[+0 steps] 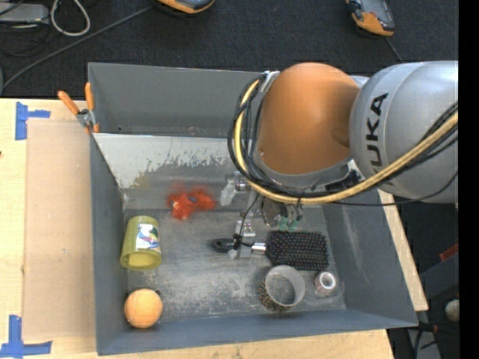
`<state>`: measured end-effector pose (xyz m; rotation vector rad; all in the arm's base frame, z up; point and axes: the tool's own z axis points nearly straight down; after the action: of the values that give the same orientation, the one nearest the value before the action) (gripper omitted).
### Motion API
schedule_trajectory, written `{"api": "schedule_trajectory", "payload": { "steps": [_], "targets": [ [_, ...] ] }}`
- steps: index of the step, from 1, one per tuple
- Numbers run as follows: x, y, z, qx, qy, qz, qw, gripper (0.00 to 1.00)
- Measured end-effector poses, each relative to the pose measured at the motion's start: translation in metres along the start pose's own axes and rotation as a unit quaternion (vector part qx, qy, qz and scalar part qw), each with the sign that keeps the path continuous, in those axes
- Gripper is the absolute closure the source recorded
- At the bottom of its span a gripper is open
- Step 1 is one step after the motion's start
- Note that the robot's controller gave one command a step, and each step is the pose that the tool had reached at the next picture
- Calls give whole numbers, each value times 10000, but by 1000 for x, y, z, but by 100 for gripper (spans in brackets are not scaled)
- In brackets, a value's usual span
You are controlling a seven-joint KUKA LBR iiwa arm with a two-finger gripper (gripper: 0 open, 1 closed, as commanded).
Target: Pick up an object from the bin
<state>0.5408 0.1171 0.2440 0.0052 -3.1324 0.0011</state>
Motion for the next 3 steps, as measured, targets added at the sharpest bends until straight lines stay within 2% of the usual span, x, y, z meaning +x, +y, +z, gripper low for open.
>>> {"api": "schedule_trajectory", "payload": {
  "steps": [1, 2, 3],
  "targets": [
    [-1, -1, -5, -6, -41, 18, 10000, 0],
    [-4, -25, 52, -7, -51, -363, 9993, 0],
    [-3, -42, 97, -16, -62, -309, 9995, 0]
  ]
}}
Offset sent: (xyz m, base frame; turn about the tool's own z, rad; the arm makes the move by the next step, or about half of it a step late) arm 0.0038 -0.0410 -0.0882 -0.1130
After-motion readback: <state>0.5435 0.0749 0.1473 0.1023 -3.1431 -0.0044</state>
